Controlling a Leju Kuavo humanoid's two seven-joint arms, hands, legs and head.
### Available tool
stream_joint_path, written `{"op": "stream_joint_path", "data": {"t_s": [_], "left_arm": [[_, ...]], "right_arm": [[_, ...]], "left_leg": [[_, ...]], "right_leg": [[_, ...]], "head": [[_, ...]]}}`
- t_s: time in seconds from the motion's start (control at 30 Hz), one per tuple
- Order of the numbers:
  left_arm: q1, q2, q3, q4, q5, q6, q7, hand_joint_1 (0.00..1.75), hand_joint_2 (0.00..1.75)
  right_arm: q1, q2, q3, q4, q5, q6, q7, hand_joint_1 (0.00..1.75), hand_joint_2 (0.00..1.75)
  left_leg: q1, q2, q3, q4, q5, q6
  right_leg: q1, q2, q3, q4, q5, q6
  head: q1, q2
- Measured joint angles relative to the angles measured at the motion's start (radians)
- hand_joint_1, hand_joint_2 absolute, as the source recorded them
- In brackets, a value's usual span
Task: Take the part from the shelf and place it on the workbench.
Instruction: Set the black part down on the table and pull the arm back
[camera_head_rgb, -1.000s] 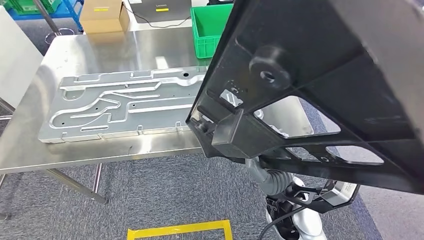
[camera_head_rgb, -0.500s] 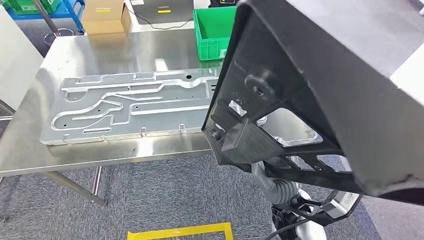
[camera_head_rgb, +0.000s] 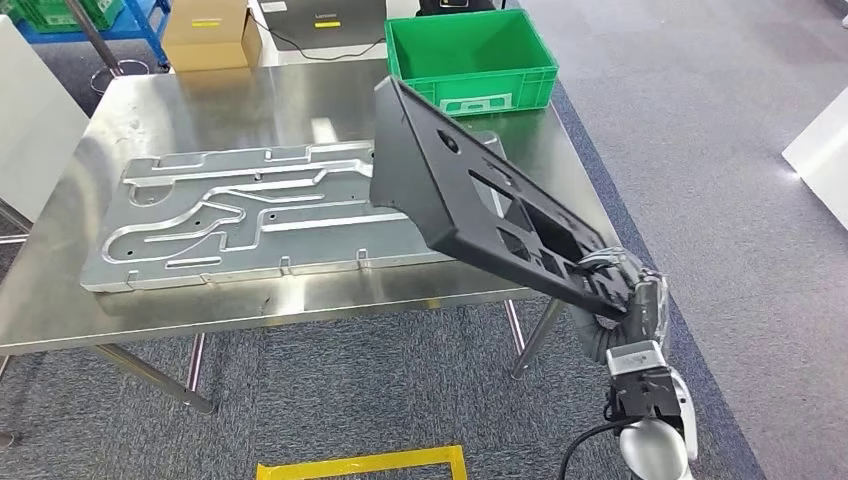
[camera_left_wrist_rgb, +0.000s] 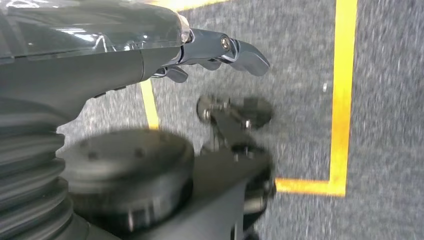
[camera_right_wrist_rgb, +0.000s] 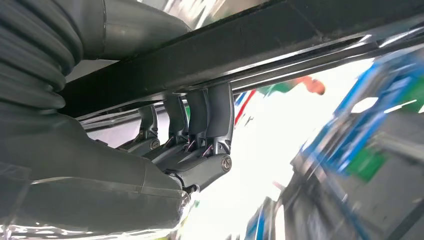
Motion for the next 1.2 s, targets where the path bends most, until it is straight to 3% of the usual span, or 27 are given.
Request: {"op": "stream_joint_path", "data": {"t_s": [0.07, 0.17, 0.2, 0.23, 0.27, 0.33, 0.4, 0.5, 0.57, 0.67, 0.7, 0.73, 0.77, 0.83, 0.9, 1.0, 1.1, 1.2], "left_arm": [[0.0, -0.01, 0.004, 0.0, 0.0, -0.005, 0.004, 0.0, 1.75], [0.002, -0.028, 0.008, -0.001, 0.0, -0.015, 0.008, 0.0, 1.75], [0.003, -0.034, 0.01, -0.001, 0.0, -0.02, 0.01, 0.0, 1.75], [0.003, -0.039, 0.012, -0.001, 0.0, -0.024, 0.012, 0.0, 1.75], [0.004, -0.043, 0.016, -0.001, 0.0, -0.028, 0.013, 0.0, 1.75], [0.003, -0.05, 0.021, -0.001, 0.0, -0.035, 0.016, 0.0, 1.75], [0.002, -0.057, 0.023, -0.001, 0.0, -0.041, 0.021, 0.0, 1.75], [0.001, -0.071, 0.028, -0.002, 0.0, -0.046, 0.031, 0.0, 1.75], [0.0, -0.077, 0.033, -0.002, 0.0, -0.045, 0.038, 0.0, 1.75], [0.0, -0.081, 0.038, -0.003, 0.0, -0.043, 0.048, 0.0, 1.75], [0.0, -0.082, 0.038, -0.003, 0.0, -0.042, 0.05, 0.0, 1.75], [0.0, -0.082, 0.039, -0.003, 0.0, -0.042, 0.051, 0.0, 1.75], [0.0, -0.083, 0.039, -0.003, 0.0, -0.042, 0.051, 0.0, 1.75], [0.0, -0.084, 0.039, -0.003, -0.001, -0.041, 0.051, 0.0, 1.75], [0.0, -0.085, 0.039, -0.003, -0.001, -0.038, 0.051, 0.0, 1.75], [0.0, -0.085, 0.039, -0.003, -0.001, -0.032, 0.051, 0.0, 1.75], [-0.002, -0.084, 0.039, -0.003, -0.001, -0.028, 0.051, 0.0, 1.75], [-0.003, -0.083, 0.039, -0.003, -0.001, -0.022, 0.05, 0.0, 1.75]], "right_arm": [[-0.025, -0.02, -0.037, 0.029, 0.094, -0.048, 0.027, 1.75, 1.75], [-0.072, -0.058, -0.08, 0.082, 0.241, -0.123, 0.06, 1.75, 1.75], [-0.093, -0.077, -0.09, 0.102, 0.294, -0.145, 0.073, 1.75, 1.75], [-0.116, -0.096, -0.098, 0.118, 0.335, -0.156, 0.086, 1.75, 1.75], [-0.144, -0.118, -0.103, 0.136, 0.371, -0.162, 0.101, 1.75, 1.75], [-0.203, -0.16, -0.11, 0.168, 0.431, -0.164, 0.135, 1.75, 1.75], [-0.265, -0.201, -0.111, 0.198, 0.493, -0.164, 0.173, 1.75, 1.75], [-0.367, -0.273, -0.108, 0.263, 0.578, -0.156, 0.223, 1.75, 1.75], [-0.446, -0.322, -0.104, 0.327, 0.616, -0.144, 0.249, 1.75, 1.75], [-0.585, -0.385, -0.091, 0.468, 0.674, -0.124, 0.284, 1.75, 1.75], [-0.624, -0.4, -0.086, 0.519, 0.686, -0.121, 0.29, 1.75, 1.75], [-0.658, -0.414, -0.081, 0.569, 0.695, -0.12, 0.293, 1.75, 1.75], [-0.695, -0.426, -0.075, 0.618, 0.705, -0.12, 0.293, 1.75, 1.75], [-0.785, -0.446, -0.057, 0.724, 0.73, -0.121, 0.291, 1.75, 1.75], [-0.877, -0.455, -0.038, 0.824, 0.751, -0.12, 0.29, 1.75, 1.75], [-0.995, -0.458, -0.008, 0.963, 0.777, -0.116, 0.293, 1.75, 1.75], [-1.092, -0.448, 0.027, 1.087, 0.789, -0.116, 0.298, 1.75, 1.75], [-1.146, -0.416, 0.055, 1.177, 0.787, -0.12, 0.308, 1.75, 1.75]], "left_leg": [[0.0, 0.001, -0.017, 0.042, -0.028, -0.008], [0.003, 0.002, -0.109, 0.233, -0.119, -0.014], [0.003, 0.002, -0.135, 0.282, -0.132, -0.015], [0.003, 0.002, -0.142, 0.291, -0.123, -0.015], [0.003, 0.002, -0.128, 0.257, -0.094, -0.013], [0.002, 0.003, -0.068, 0.122, -0.022, -0.004], [-0.001, 0.003, -0.027, 0.027, 0.01, 0.006], [-0.005, 0.001, -0.023, 0.007, 0.014, 0.023], [-0.003, 0.0, -0.021, -0.002, 0.022, 0.035], [-0.004, 0.0, -0.021, -0.005, 0.025, 0.043], [-0.004, -0.001, -0.021, -0.005, 0.024, 0.044], [-0.004, -0.002, -0.021, -0.003, 0.024, 0.044], [-0.004, -0.004, -0.021, -0.001, 0.022, 0.043], [-0.005, -0.006, -0.021, 0.005, 0.017, 0.038], [-0.01, -0.007, -0.025, 0.013, 0.011, 0.032], [-0.013, -0.007, -0.031, 0.014, 0.012, 0.023], [-0.013, -0.005, -0.04, 0.036, -0.007, 0.008], [-0.012, -0.001, -0.121, 0.207, -0.091, -0.003]], "right_leg": [[-0.006, -0.002, 0.003, -0.007, 0.005, -0.01], [-0.007, -0.003, 0.003, -0.008, 0.006, -0.017], [-0.006, -0.003, 0.002, -0.008, 0.006, -0.017], [-0.006, -0.003, 0.002, -0.007, 0.005, -0.017], [-0.006, -0.002, 0.003, -0.005, 0.004, -0.015], [-0.005, -0.001, 0.005, -0.002, 0.001, -0.01], [-0.002, 0.001, 0.002, 0.004, -0.002, -0.001], [-0.004, -0.001, -0.003, 0.006, -0.002, 0.019], [-0.009, -0.002, -0.018, 0.037, -0.023, 0.031], [-0.013, -0.002, -0.105, 0.213, -0.106, 0.045], [-0.014, -0.002, -0.132, 0.264, -0.119, 0.049], [-0.015, -0.002, -0.144, 0.281, -0.112, 0.051], [-0.017, -0.002, -0.138, 0.26, -0.087, 0.051], [-0.019, -0.002, -0.085, 0.137, -0.015, 0.05], [-0.016, -0.001, -0.042, 0.037, 0.019, 0.046], [-0.011, 0.0, -0.04, 0.019, 0.018, 0.032], [-0.018, -0.002, -0.037, 0.013, 0.02, 0.013], [-0.016, -0.003, -0.033, 0.01, 0.019, -0.001]], "head": [[-0.002, 0.0], [-0.005, 0.0], [-0.005, 0.0], [-0.005, 0.0], [-0.005, 0.0], [-0.005, 0.0], [-0.004, 0.0], [-0.004, 0.0], [-0.003, 0.0], [0.0, 0.0], [0.0, 0.0], [0.0, 0.0], [0.0, 0.0], [0.0, 0.0], [0.0, 0.0], [-0.001, 0.0], [-0.003, 0.0], [-0.007, 0.0]]}}
